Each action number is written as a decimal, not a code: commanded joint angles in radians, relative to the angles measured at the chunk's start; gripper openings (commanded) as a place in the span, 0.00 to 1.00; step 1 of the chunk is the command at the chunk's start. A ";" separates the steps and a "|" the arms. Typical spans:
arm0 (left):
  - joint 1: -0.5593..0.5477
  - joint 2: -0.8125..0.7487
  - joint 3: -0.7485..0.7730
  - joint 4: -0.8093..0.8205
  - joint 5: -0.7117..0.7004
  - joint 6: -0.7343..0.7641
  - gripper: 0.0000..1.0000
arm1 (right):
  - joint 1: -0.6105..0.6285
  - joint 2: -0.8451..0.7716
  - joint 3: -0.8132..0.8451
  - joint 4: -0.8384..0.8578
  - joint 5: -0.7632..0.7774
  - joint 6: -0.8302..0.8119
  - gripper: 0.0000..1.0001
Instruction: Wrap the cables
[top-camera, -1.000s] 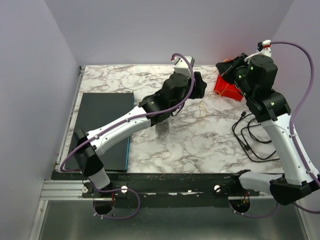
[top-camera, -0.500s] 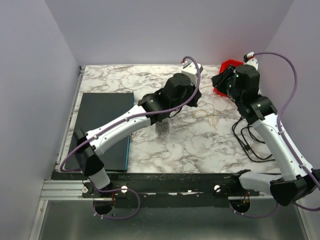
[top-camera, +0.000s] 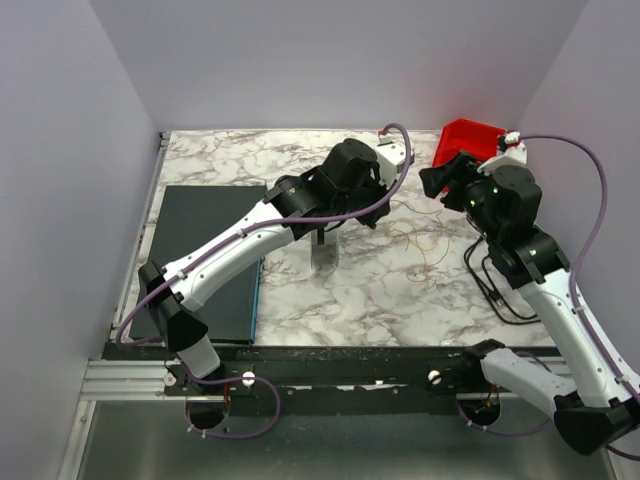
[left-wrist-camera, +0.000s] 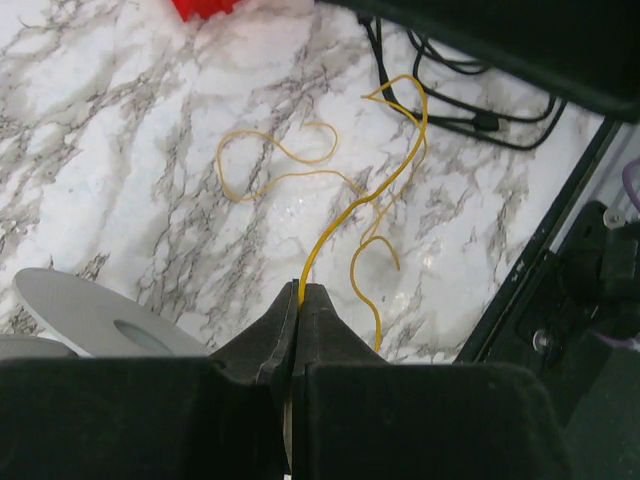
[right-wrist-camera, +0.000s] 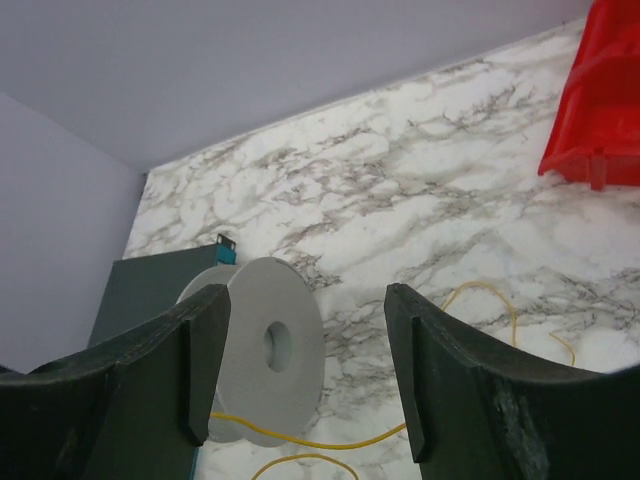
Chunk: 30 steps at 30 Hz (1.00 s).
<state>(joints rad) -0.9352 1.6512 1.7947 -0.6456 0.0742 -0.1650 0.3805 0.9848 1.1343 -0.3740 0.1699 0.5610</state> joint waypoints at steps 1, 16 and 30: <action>0.044 -0.022 0.000 -0.103 0.145 0.088 0.00 | 0.003 -0.021 -0.032 0.114 -0.151 -0.123 0.70; 0.150 -0.083 -0.036 -0.242 0.473 0.229 0.00 | 0.035 -0.029 -0.148 0.271 -0.775 -0.252 0.65; 0.171 -0.170 -0.105 -0.248 0.569 0.276 0.00 | 0.137 0.023 -0.093 0.155 -0.838 -0.337 0.63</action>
<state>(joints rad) -0.7731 1.5272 1.7119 -0.8852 0.5911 0.0826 0.4908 0.9970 1.0103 -0.1749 -0.6243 0.2611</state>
